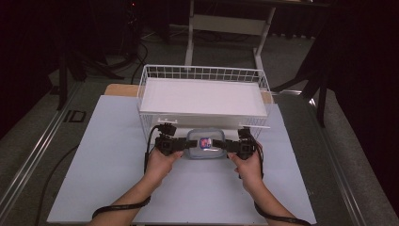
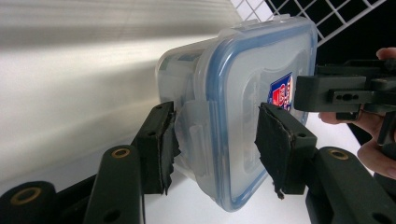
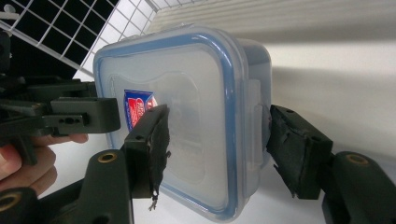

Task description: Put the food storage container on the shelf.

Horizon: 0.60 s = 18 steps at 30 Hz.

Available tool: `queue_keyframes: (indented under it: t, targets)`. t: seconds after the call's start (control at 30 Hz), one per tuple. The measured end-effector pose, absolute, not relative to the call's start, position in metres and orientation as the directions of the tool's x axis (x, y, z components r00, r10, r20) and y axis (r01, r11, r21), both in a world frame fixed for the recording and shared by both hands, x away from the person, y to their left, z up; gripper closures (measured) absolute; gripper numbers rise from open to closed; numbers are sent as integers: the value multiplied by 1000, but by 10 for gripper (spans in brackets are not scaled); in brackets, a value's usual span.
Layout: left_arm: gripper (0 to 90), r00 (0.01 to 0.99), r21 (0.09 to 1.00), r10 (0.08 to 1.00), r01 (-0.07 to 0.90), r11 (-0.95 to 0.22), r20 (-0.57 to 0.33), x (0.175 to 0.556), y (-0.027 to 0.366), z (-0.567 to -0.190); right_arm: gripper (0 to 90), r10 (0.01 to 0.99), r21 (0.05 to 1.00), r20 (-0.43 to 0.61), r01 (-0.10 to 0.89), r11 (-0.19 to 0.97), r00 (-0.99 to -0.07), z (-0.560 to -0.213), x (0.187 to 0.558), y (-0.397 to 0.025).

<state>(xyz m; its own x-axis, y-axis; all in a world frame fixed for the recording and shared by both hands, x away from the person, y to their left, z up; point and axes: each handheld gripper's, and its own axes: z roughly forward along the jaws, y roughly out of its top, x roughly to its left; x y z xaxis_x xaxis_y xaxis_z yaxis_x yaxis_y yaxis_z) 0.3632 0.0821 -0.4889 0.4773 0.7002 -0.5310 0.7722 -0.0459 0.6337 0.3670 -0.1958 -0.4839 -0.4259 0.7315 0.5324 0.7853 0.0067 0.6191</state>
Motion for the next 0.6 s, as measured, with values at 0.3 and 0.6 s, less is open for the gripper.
queue_keyframes:
  t: [0.3, 0.6]
  targets:
    - [489, 488, 651, 704, 757, -48, -516, 378, 83, -504, 400, 745, 616, 539, 787, -29, -394, -501, 377, -193]
    - [484, 502, 676, 704, 736, -42, -502, 385, 84, -507, 396, 748, 624, 543, 779, -56, -382, -506, 384, -190]
